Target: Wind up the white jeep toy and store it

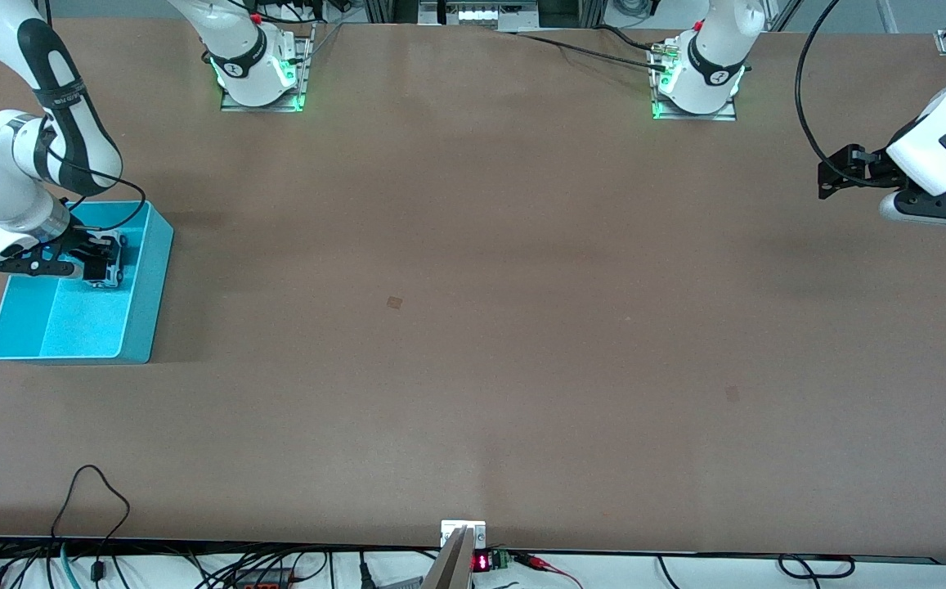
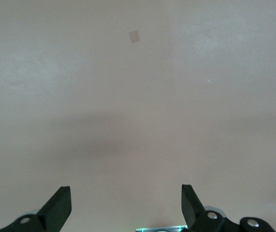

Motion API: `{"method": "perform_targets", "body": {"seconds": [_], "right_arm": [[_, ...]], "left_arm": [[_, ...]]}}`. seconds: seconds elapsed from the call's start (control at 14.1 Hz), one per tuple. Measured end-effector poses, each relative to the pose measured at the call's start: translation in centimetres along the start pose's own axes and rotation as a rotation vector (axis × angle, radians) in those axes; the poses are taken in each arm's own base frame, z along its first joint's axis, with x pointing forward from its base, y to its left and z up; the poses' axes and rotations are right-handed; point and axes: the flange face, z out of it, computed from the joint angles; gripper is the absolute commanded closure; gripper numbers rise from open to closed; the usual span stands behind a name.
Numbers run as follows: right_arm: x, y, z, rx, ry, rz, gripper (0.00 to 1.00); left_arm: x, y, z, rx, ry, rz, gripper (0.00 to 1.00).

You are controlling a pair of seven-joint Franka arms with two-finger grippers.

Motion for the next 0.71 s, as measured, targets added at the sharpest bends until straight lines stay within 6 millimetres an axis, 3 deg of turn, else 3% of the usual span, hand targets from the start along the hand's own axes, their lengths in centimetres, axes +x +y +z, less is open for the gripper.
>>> {"method": "perform_targets", "body": {"seconds": [0.21,0.35,0.5,0.71], "right_arm": [[0.7,-0.5,-0.8,-0.003,0.022,-0.013,0.00],[1.5,-0.9,-2.6,-0.006,0.052,-0.026,0.00],[2.3,-1.9,-5.5,-0.004,0.064,-0.048,0.00],[3.4,-4.4,-11.5,0.001,0.096,-0.099,0.00]], "left_arm": [[-0.1,0.0,-0.1,0.000,0.002,0.000,0.00],[-0.1,0.0,-0.2,0.000,0.002,0.000,0.00],[-0.1,0.0,-0.2,0.000,0.002,0.000,0.00],[-0.2,0.1,-0.3,0.000,0.003,0.001,0.00]]}}
